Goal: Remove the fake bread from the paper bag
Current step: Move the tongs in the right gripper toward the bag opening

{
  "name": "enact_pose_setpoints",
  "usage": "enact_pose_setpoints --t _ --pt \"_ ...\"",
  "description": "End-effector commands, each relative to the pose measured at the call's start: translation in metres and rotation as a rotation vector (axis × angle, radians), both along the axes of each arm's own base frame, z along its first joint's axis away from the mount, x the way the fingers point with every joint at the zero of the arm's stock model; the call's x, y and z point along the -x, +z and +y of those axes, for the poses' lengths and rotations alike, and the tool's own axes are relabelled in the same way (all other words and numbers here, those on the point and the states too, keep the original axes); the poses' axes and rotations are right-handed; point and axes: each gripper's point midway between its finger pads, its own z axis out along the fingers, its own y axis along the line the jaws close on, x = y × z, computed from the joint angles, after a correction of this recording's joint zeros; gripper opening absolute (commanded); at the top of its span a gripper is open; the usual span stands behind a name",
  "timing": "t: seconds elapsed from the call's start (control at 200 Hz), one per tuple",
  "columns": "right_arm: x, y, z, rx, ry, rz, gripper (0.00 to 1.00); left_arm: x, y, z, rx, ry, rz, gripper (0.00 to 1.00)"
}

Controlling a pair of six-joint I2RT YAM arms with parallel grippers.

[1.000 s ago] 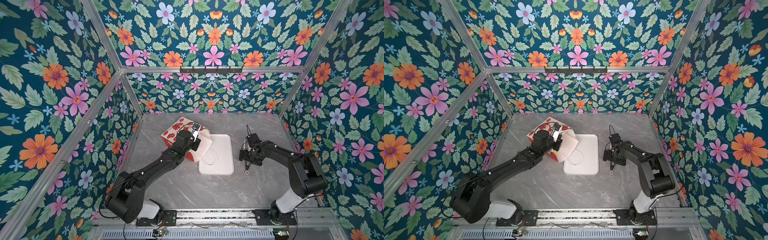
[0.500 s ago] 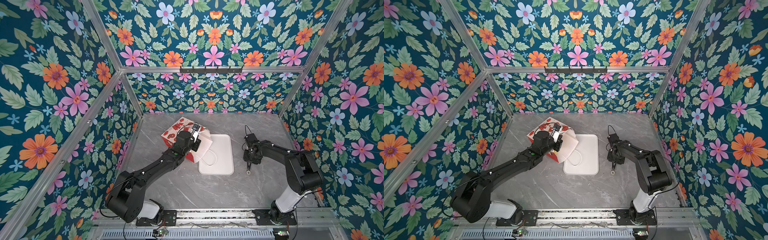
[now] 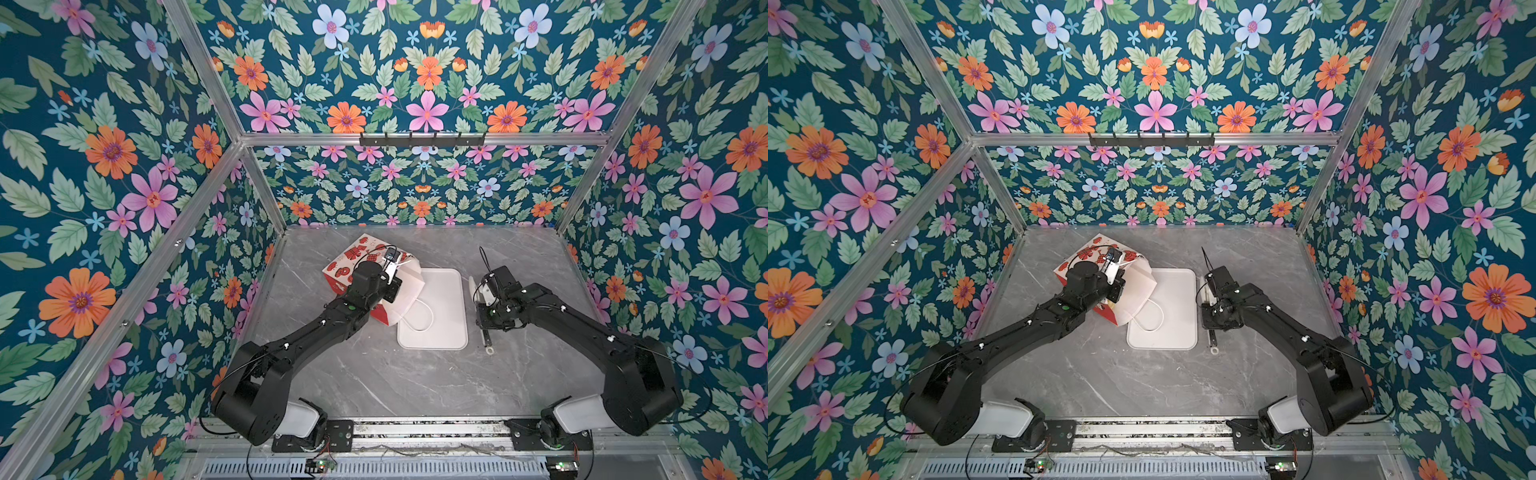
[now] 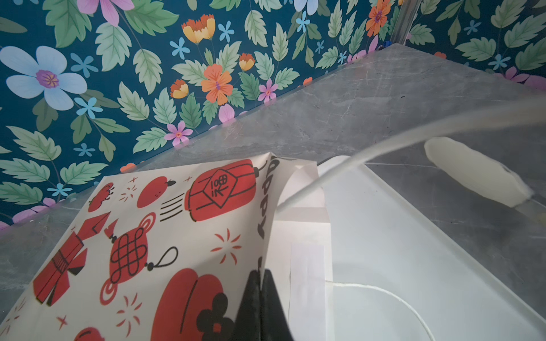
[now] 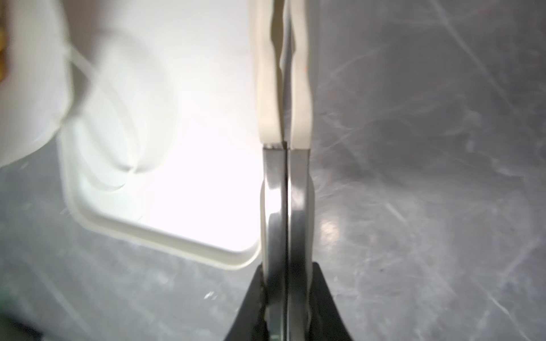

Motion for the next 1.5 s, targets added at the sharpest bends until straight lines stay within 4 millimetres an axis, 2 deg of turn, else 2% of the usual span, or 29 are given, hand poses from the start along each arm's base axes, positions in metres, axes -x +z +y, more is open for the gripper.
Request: enact_pose_setpoints --t 0.0,0.105,0.275,0.485,0.68,0.995,1.205,1.495 --pt "0.041 0.02 0.025 -0.016 0.246 0.058 0.0 0.001 0.007 0.0 -0.015 -0.016 -0.035 0.0" --pt "0.064 0.03 0.043 0.055 0.411 0.048 0.0 0.003 0.007 0.001 -0.023 -0.021 -0.041 0.0" --pt "0.079 0.027 0.062 0.044 0.504 0.087 0.0 0.008 0.01 0.002 -0.018 -0.032 -0.053 0.0" --pt "0.071 0.029 0.085 0.017 0.544 0.057 0.05 0.013 0.009 0.004 -0.014 -0.039 -0.053 0.0" --pt "0.065 0.017 0.098 0.046 0.567 0.051 0.1 0.015 0.011 0.005 -0.016 -0.038 -0.061 0.0" --pt "0.055 0.026 0.118 -0.028 0.549 0.008 0.24 0.016 0.009 0.004 -0.015 -0.05 -0.058 0.0" --pt "0.048 0.02 0.123 -0.001 0.551 0.0 0.3 0.018 0.011 0.004 -0.009 -0.053 -0.06 0.0" --pt "0.041 0.019 0.125 0.017 0.552 -0.009 0.29 0.019 0.013 0.006 -0.014 -0.05 -0.067 0.0"
